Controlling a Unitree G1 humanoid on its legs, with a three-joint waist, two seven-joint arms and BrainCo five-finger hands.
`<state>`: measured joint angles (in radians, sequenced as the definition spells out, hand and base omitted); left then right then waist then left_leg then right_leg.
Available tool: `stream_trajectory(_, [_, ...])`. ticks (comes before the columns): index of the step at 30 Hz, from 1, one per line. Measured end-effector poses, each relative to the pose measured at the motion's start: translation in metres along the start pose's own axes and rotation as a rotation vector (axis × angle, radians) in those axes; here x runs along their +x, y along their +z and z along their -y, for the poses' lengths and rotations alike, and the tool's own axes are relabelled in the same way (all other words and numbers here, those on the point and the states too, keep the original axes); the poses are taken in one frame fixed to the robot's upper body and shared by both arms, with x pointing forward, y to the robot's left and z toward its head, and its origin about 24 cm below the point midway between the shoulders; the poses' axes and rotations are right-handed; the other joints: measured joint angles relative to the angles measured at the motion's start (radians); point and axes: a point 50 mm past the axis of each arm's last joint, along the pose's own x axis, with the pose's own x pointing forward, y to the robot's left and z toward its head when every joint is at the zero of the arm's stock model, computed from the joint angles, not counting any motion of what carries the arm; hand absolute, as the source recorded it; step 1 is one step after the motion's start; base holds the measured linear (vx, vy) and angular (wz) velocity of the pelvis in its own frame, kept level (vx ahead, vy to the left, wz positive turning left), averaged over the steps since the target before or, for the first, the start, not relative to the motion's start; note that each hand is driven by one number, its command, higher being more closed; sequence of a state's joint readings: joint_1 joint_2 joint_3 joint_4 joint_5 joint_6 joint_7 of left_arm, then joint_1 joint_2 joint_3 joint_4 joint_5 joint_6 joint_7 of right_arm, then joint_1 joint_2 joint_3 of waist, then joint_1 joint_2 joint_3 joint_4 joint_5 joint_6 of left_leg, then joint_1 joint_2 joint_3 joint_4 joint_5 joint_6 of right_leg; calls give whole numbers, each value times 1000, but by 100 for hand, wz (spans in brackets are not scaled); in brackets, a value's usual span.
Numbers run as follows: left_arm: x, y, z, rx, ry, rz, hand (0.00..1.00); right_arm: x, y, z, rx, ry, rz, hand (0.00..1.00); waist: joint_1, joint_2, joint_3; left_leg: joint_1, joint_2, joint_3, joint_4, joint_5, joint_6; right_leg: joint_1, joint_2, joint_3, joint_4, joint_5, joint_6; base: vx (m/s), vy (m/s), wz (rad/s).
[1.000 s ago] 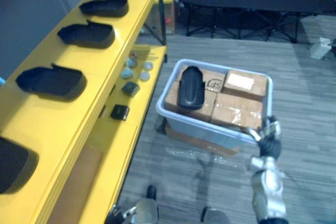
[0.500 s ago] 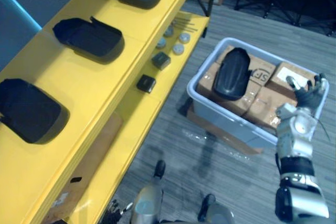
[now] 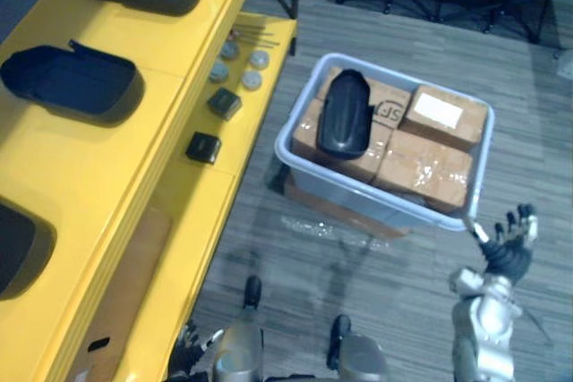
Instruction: Walk over and take plastic housings, then place them on the shelf
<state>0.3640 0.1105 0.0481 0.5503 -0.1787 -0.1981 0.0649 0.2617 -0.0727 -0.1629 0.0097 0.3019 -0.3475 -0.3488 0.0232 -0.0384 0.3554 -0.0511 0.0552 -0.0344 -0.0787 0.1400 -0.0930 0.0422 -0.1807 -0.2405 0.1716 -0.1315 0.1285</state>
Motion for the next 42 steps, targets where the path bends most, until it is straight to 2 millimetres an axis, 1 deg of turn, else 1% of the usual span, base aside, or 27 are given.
stream_trajectory(1, [0, 2, 0, 0, -2, 13, 0, -4, -3, -2, 6, 12, -14, 0, 0, -3, -5, 10, 2, 9, 0, -3, 0, 5, 0, 6, -3, 1, 0, 19, 1, -42])
stream_trajectory(3, [3, 16, 7, -10, -23, 76, 0, -16, -13, -7, 11, 57, -53, 0, 0, -10, -29, 37, 3, 45, 26, -31, 1, 25, 0, 47, -15, 8, 2, 3, 14, -47])
stream_trajectory(5, [5, 30, 15, -30, -47, 132, 0, -19, -18, -6, 5, 73, -65, 0, -2, -10, -47, 51, 6, 79, 62, -60, 2, 30, 0, 84, -23, 17, 3, -26, 29, -48])
stream_trajectory(6, [0, 62, 47, -103, -145, 252, 0, -39, -28, 3, 26, 120, -112, 0, -38, -25, -90, -73, 72, 185, 505, -362, 20, 28, 26, 214, -43, 44, 8, -25, 38, -28])
stream_trajectory(11, [0, 62, 47, -103, -144, 252, 0, -39, -28, 3, 27, 121, -111, 0, -37, -21, -89, -73, 74, 186, 504, -367, 15, 27, 27, 214, -46, 43, 9, -1, 21, 0])
stream_trajectory(14, [2, 60, 45, -103, -133, 229, 0, -38, -29, 0, 21, 135, -117, 0, -36, -11, -98, -72, 74, 191, 497, -367, 15, 27, 26, 213, -64, 44, 10, 10, 27, -4])
stream_trajectory(20, [6, 50, 36, -146, -67, 173, 0, -43, -45, -11, -92, 265, -213, 0, -36, 14, -140, -66, 75, 200, 453, -354, 10, 30, 30, 211, -102, 56, 10, 75, -17, -3])
stream_trajectory(22, [8, 48, 29, -176, -38, 163, 0, -45, -49, -14, -119, 304, -236, 0, -32, 16, -144, -50, 72, 206, 431, -343, 9, 36, 30, 210, -111, 57, 10, 103, -41, -3])
stream_trajectory(24, [8, 48, 22, -182, -3, 162, 0, -45, -52, -16, -149, 341, -263, 0, -31, 19, -149, -26, 69, 202, 397, -331, 7, 53, 29, 177, -119, 57, 10, 99, -75, 9])
stream_trajectory(27, [8, 43, 21, -180, 0, 140, 0, -43, -53, -19, -168, 365, -273, 0, -31, 23, -157, 2, 63, 190, 364, -321, 8, 65, 28, 152, -112, 57, 10, 50, -45, 8])
stream_trajectory(29, [8, 41, 22, -184, -7, 127, 0, -39, -54, -20, -177, 369, -270, 0, -34, 29, -160, 5, 64, 179, 361, -321, 11, 41, 29, 138, -44, 54, 6, 15, -2, 1])
stream_trajectory(30, [8, 40, 23, -183, -20, 119, 0, -37, -57, -20, -184, 365, -278, 0, -33, 40, -154, 20, 70, 169, 362, -330, 25, -7, 32, 129, 79, 49, -1, -20, 93, -3])
stream_trajectory(31, [9, 38, 22, -178, -24, 111, 0, -35, -57, -20, -190, 354, -276, 0, -36, 41, -143, 46, 70, 157, 366, -343, 39, -79, 20, 132, 270, 45, -9, -44, 116, 1])
stream_trajectory(32, [8, 37, 19, -175, -21, 109, 0, -36, -57, -19, -187, 342, -278, 0, -37, 33, -137, 63, 64, 152, 368, -355, 41, -105, 6, 134, 359, 50, -14, -52, 101, 9])
stream_trajectory(33, [7, 34, 12, -176, -2, 103, 0, -41, -60, -20, -177, 334, -294, 0, -35, 21, -123, 100, 63, 152, 376, -375, 44, -139, -16, 139, 475, 38, -27, -50, 49, 6])
stream_trajectory(34, [3, 30, 5, -179, 21, 95, 0, -47, -62, -21, -170, 338, -310, 0, -31, 0, -135, 100, 64, 153, 404, -401, 40, -142, -11, 130, 439, -5, -53, -31, 25, -1])
stream_trajectory(35, [2, 30, -1, -174, 32, 93, 0, -49, -61, -23, -164, 346, -307, 0, -28, -10, -136, 97, 63, 155, 418, -411, 38, -144, -10, 131, 390, -10, -58, 0, 0, 0])
stream_trajectory(36, [1, 29, -8, -156, 42, 88, 0, -49, -57, -26, -151, 359, -291, 0, -26, -27, -133, 77, 56, 153, 448, -426, 38, -158, -3, 129, 278, -13, -65, 6, -67, 4])
stream_trajectory(37, [1, 29, -11, -153, 51, 85, 0, -47, -54, -27, -143, 361, -276, 0, -26, -30, -133, 46, 54, 148, 485, -446, 34, -180, 5, 134, 169, -6, -62, -5, -91, 20])
stream_trajectory(38, [1, 30, -11, -159, 54, 86, 0, -47, -53, -26, -143, 357, -272, 0, -35, -22, -132, 30, 56, 127, 510, -456, 32, -182, 14, 140, 160, 19, -48, 22, -106, 42])
stream_trajectory(39, [2, 34, -11, -184, 51, 102, 0, -45, -52, -22, -147, 345, -271, 0, -38, -11, -135, 7, 67, 97, 534, -469, 21, -176, 34, 137, 147, 41, -30, 37, -90, 42])
stream_trajectory(40, [2, 37, -9, -193, 48, 114, 0, -44, -52, -20, -148, 341, -268, 0, -37, -6, -133, 1, 75, 91, 539, -473, 17, -174, 44, 135, 146, 41, -30, 92, -126, 46])
stream_trajectory(41, [2, 40, -6, -206, 42, 129, 0, -41, -50, -17, -142, 336, -262, 0, -33, 9, -125, -6, 89, 70, 540, -475, 9, -159, 63, 132, 143, 42, -32, 110, -146, 38])
stream_trajectory(42, [3, 42, -1, -205, 27, 133, 0, -40, -49, -16, -141, 341, -255, 0, -34, 22, -119, -6, 100, 49, 526, -474, -3, -150, 79, 128, 148, 33, -42, 155, -185, 62])
